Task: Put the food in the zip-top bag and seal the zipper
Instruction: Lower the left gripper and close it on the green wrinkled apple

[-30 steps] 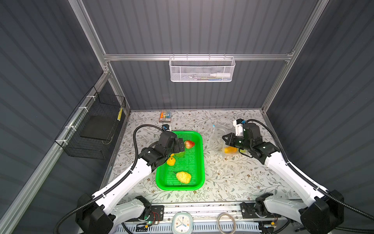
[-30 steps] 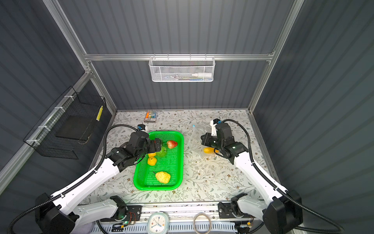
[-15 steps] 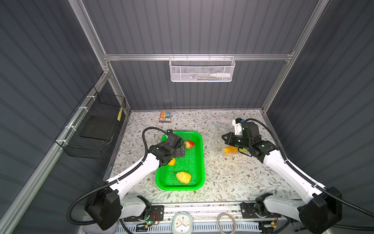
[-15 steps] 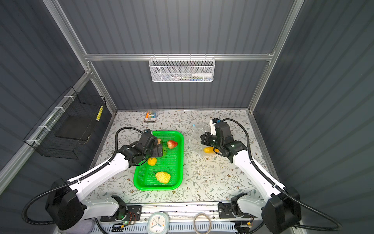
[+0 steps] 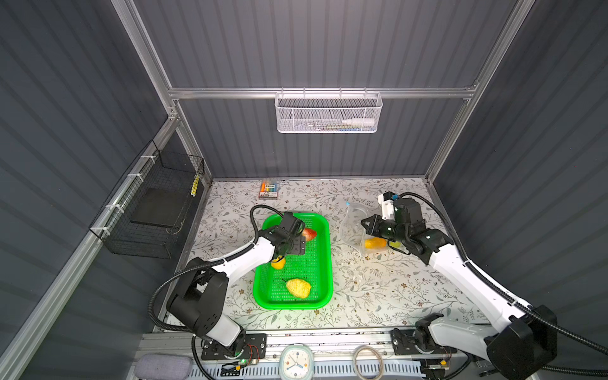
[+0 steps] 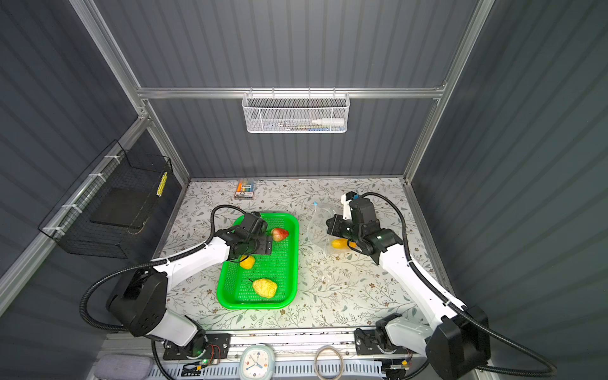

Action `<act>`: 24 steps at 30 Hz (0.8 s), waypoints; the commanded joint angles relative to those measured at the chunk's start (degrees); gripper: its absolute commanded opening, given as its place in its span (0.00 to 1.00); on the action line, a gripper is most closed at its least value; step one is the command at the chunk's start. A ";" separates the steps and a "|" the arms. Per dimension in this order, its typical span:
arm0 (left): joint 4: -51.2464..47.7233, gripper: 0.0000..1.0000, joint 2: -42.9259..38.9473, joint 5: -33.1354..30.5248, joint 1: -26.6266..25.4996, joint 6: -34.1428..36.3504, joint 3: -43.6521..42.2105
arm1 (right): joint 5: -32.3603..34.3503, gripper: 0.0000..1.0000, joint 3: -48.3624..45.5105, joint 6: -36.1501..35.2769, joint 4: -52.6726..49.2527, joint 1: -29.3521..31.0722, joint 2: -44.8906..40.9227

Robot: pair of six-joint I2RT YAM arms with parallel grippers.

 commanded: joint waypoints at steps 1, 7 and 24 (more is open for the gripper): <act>1.97 0.87 1.72 3.30 0.62 2.10 1.98 | 1.27 0.00 -0.09 -0.88 -1.11 -0.21 -1.79; 3.01 0.87 4.32 4.76 0.96 1.84 2.62 | 1.55 0.00 -0.36 -0.96 -1.27 -0.17 -1.97; 4.10 0.68 9.07 7.79 1.30 0.44 2.71 | 2.55 0.00 -1.46 -1.80 -0.31 -0.22 -2.23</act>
